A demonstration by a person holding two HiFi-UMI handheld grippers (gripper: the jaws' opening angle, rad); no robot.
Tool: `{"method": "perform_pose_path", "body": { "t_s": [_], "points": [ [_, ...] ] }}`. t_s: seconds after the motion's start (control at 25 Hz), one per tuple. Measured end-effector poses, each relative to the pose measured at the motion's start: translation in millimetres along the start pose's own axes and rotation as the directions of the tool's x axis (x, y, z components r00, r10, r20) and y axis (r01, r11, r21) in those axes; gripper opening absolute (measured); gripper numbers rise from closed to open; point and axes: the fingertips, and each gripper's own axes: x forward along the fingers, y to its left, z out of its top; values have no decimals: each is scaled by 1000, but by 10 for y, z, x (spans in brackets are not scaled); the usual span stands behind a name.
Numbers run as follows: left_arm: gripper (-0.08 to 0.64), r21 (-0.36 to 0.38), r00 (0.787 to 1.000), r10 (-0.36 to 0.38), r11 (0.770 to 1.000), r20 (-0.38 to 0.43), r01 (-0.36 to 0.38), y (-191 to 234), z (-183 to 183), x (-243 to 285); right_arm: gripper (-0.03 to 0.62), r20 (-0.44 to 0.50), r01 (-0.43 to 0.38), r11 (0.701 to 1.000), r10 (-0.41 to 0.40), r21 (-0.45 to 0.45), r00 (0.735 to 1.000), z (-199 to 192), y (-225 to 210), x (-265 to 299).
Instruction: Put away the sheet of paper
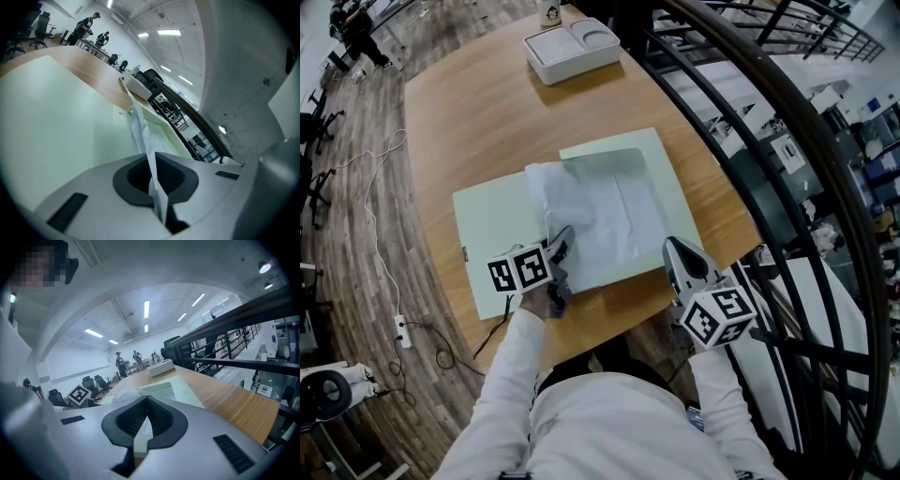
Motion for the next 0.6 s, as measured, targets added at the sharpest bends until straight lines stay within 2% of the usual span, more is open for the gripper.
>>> {"method": "perform_pose_path", "body": {
  "t_s": [0.6],
  "points": [
    [17,-13,999,-36,999,-24,35,-168,9,285,28,0,23,1000,-23,8,1000,4,-85,-42]
  ]
}}
